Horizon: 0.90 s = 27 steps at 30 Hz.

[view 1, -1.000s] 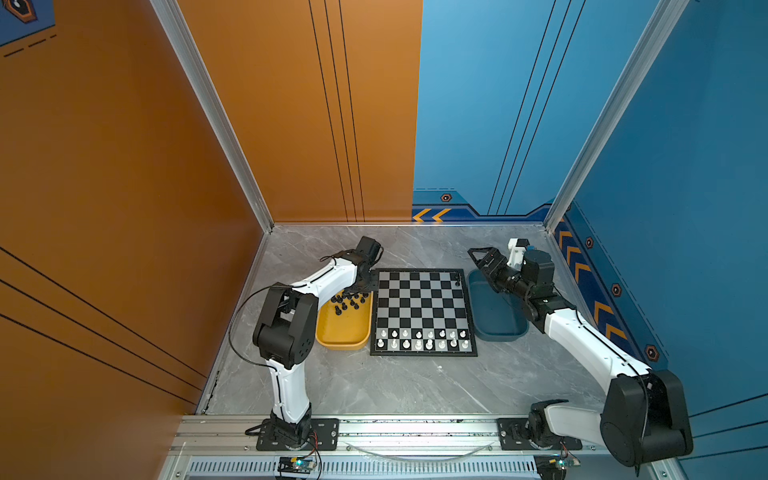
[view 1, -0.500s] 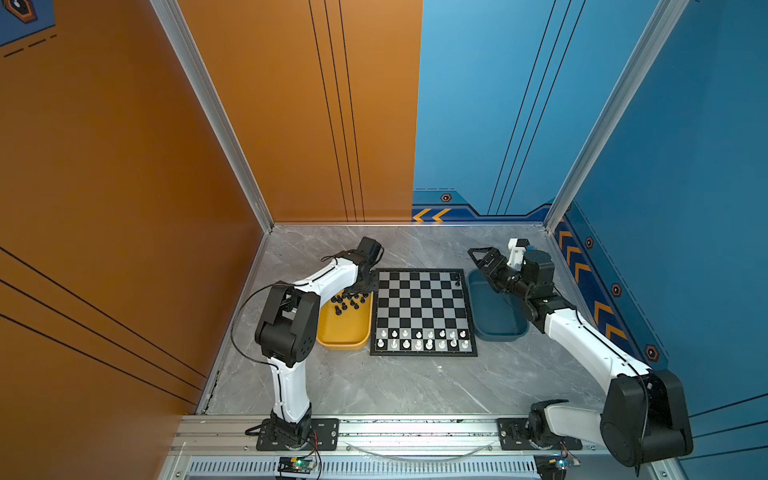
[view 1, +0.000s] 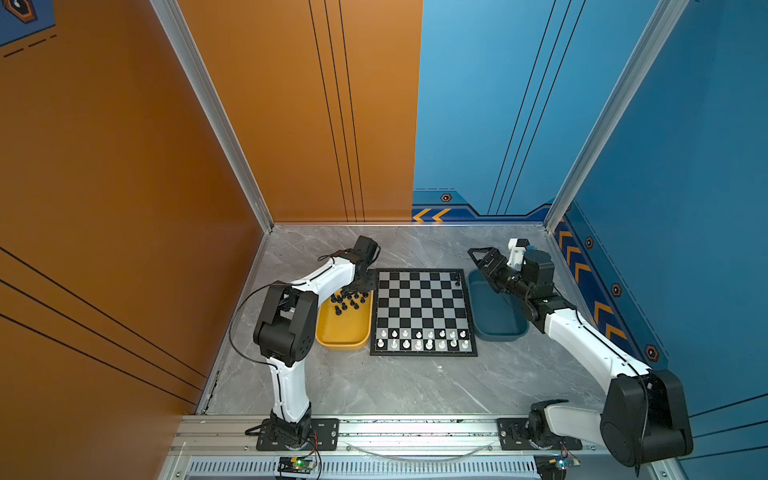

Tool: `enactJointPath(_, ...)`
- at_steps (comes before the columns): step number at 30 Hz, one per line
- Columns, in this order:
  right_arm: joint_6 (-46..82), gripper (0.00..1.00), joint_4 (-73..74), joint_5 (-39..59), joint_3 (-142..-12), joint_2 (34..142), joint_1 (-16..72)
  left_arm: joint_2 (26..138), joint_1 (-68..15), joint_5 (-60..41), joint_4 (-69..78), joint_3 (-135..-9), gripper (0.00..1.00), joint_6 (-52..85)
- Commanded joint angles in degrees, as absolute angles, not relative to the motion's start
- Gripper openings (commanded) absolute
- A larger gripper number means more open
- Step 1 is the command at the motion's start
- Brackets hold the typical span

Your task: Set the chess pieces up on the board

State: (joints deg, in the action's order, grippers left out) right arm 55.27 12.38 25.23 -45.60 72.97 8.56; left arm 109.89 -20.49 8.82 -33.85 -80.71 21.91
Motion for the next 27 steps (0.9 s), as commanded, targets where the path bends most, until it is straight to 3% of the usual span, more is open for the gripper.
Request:
enactJointPath(1, 53.99, 1.00, 11.33, 24.17, -47.04, 72.77, 8.59, 107.08, -19.59, 10.28, -33.93, -80.17, 0.23, 21.45)
enactJointPath(27, 53.61, 1.00, 10.63, 23.86, -46.94, 71.90, 8.57, 111.86, -18.52, 8.00, -32.87, -82.26, 0.28, 22.68)
